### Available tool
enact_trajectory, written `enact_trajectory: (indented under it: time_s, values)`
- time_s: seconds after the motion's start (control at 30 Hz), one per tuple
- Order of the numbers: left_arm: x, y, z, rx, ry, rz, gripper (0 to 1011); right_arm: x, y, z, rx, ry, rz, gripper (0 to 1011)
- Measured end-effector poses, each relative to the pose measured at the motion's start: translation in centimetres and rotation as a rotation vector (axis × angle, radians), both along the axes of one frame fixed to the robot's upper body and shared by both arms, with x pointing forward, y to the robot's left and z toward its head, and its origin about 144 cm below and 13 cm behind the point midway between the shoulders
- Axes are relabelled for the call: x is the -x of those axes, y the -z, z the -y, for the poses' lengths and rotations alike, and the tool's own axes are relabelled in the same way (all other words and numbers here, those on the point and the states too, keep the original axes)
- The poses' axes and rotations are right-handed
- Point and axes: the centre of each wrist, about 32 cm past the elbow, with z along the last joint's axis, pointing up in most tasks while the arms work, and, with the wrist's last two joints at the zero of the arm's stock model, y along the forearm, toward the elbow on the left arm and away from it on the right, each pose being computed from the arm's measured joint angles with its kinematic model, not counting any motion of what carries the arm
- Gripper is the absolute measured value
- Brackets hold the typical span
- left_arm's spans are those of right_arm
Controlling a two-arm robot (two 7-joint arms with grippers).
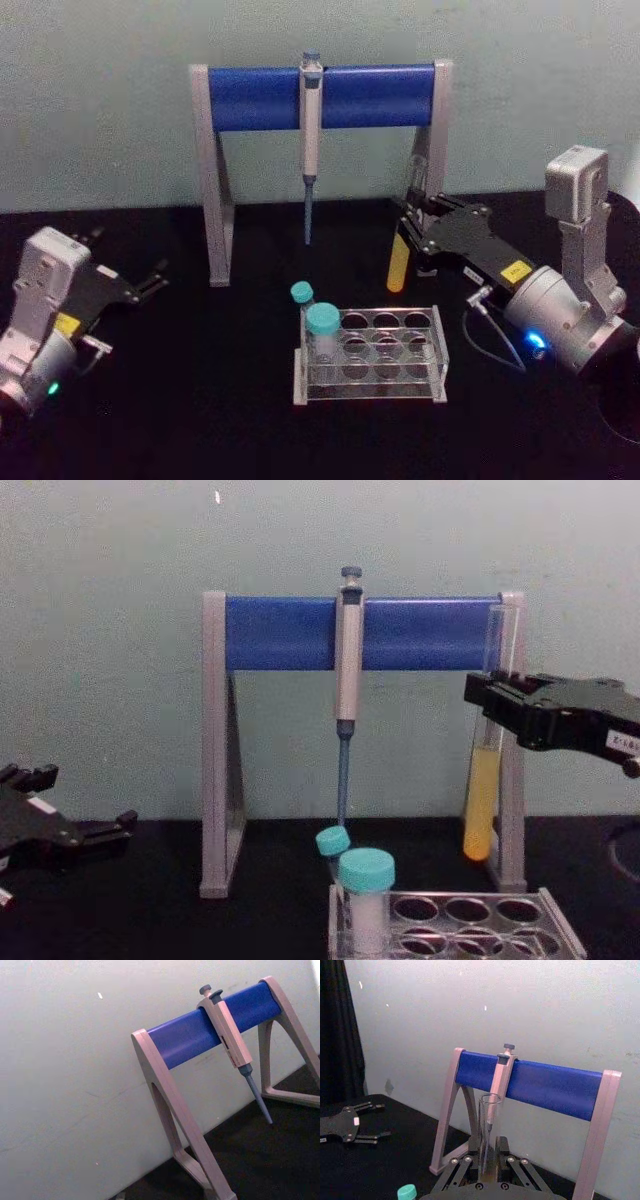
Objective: Pick up the test tube from the test tube rack, shake it, then place it back into the test tube rack.
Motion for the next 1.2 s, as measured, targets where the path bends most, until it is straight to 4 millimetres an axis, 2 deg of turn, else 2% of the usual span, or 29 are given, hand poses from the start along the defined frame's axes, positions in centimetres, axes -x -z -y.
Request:
enact_trajectory:
  time_s: [0.83,1.2]
  values:
    - [0.0,0.0,0.0,0.0,0.0,0.0,1010,0.3,-0.2,0.2,-0.008,-0.014,-0.003,220]
    - [0.0,0.0,0.0,0.0,0.0,0.0,1010,1.5,-0.3,0.5,-0.028,-0.049,-0.008,220]
